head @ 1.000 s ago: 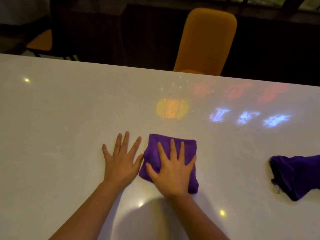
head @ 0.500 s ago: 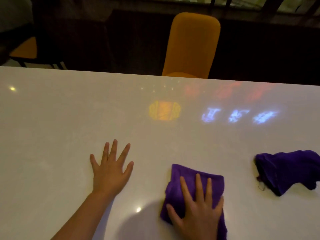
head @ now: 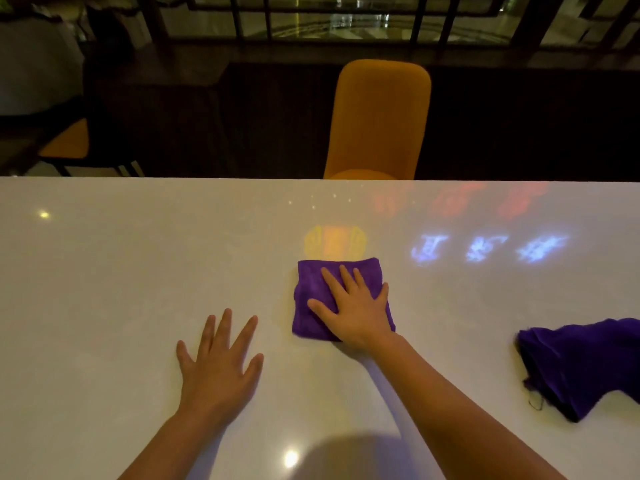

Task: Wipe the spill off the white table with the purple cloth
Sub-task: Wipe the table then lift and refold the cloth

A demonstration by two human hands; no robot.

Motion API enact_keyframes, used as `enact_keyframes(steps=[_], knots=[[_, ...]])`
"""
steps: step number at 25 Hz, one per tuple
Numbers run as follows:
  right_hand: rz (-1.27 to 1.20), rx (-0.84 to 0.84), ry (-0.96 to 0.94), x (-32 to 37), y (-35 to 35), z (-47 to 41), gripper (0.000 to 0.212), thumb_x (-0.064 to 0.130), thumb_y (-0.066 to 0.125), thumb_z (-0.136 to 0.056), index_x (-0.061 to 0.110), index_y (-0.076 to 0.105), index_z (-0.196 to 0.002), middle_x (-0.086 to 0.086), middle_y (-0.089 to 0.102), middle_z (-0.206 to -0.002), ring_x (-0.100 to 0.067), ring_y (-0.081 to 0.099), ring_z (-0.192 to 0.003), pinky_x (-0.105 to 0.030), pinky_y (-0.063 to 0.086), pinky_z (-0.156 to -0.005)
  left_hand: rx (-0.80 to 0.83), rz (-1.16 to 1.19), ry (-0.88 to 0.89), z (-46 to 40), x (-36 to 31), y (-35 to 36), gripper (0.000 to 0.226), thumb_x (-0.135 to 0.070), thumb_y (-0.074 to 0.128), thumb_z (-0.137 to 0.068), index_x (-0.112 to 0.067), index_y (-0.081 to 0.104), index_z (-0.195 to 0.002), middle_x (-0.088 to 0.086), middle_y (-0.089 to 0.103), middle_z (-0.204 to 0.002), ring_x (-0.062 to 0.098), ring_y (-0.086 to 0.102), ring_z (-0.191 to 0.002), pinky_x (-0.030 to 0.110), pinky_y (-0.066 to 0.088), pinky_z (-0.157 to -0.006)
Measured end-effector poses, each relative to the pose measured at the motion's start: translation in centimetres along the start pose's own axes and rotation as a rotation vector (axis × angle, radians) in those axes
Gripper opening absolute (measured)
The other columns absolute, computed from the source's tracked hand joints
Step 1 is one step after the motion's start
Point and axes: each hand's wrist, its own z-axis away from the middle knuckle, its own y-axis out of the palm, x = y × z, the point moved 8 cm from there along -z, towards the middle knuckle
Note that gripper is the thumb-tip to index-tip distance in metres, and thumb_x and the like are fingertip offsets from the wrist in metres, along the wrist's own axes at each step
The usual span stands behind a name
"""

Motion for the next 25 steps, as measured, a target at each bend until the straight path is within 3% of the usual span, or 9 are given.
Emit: enact_keyframes(steps=[2, 4, 6, 9, 12, 17, 25], knots=[[-0.043, -0.136, 0.008, -1.1, -2.7, 0.3, 0.058, 0.051, 0.034, -0.09, 0.026, 0.025, -0.142, -0.004, 0.03, -0.152, -0.024, 0.026, -0.139, -0.056, 0.003, -0.114, -0.038, 0.113, 0.025, -1.5, -1.1, -2.6, 0.076, -0.072, -0.003, -0.075, -0.041, -0.002, -0.144, -0.003, -0.002, -0.16, 0.018, 0.0, -0.146, 0.057, 0.004, -0.113], [0.007, -0.219, -0.066, -2.1, -5.2, 0.4, 0.05, 0.033, 0.047, -0.088, 0.018, 0.04, -0.136, -0.005, 0.043, -0.144, -0.024, 0.039, -0.129, -0.044, 0.022, -0.112, -0.089, 0.237, 0.105, -3.9, -3.5, -5.7, 0.069, -0.066, 0.025, -0.083, -0.039, 0.009, -0.145, -0.003, 0.01, -0.159, 0.016, 0.009, -0.146, 0.055, 0.007, -0.113], [0.021, -0.149, -0.127, -2.8, -5.8, 0.5, 0.047, 0.028, 0.053, -0.087, 0.015, 0.047, -0.131, -0.005, 0.048, -0.14, -0.025, 0.043, -0.126, -0.036, 0.035, -0.104, -0.082, 0.307, 0.247, -5.7, -7.6, -7.7, 0.063, -0.053, 0.041, -0.088, -0.036, 0.017, -0.144, -0.003, 0.016, -0.158, 0.015, 0.014, -0.144, 0.051, 0.011, -0.114], [0.02, -0.003, -0.155, -2.9, -5.0, 0.2, 0.042, 0.03, 0.058, -0.085, 0.013, 0.053, -0.123, -0.005, 0.056, -0.131, -0.025, 0.048, -0.119, -0.036, 0.044, -0.096, 0.005, 0.279, 0.372, -6.7, -12.5, -7.8, 0.06, -0.042, 0.045, -0.09, -0.028, 0.023, -0.145, -0.002, 0.021, -0.157, 0.016, 0.021, -0.143, 0.041, 0.022, -0.114], [0.027, 0.063, -0.153, -3.0, -4.0, -0.4, 0.038, 0.03, 0.059, -0.085, 0.011, 0.056, -0.118, -0.007, 0.06, -0.124, -0.025, 0.051, -0.114, -0.037, 0.046, -0.095, 0.1, 0.296, 0.336, -7.1, -13.5, -6.0, 0.058, -0.035, 0.049, -0.091, -0.021, 0.029, -0.143, 0.0, 0.03, -0.154, 0.018, 0.028, -0.14, 0.034, 0.029, -0.111], [-0.002, 0.017, -0.108, -3.1, -3.7, 0.3, 0.023, 0.024, 0.055, -0.086, 0.008, 0.064, -0.1, -0.012, 0.065, -0.106, -0.027, 0.055, -0.099, -0.037, 0.049, -0.084, 0.002, 0.319, 0.277, -6.8, -13.6, -6.4, 0.04, -0.028, 0.059, -0.086, -0.016, 0.054, -0.124, 0.006, 0.061, -0.125, 0.023, 0.055, -0.113, 0.033, 0.046, -0.091], [-0.247, 0.143, 0.066, -3.7, -6.0, 2.1, 0.012, 0.013, 0.063, -0.079, 0.011, 0.067, -0.09, -0.009, 0.067, -0.101, -0.026, 0.061, -0.092, -0.026, 0.045, -0.076, 0.082, 0.442, 0.191, -5.9, -13.3, -9.5, 0.018, -0.018, 0.067, -0.076, -0.018, 0.07, -0.094, 0.001, 0.069, -0.102, 0.019, 0.063, -0.091, 0.029, 0.049, -0.074]])
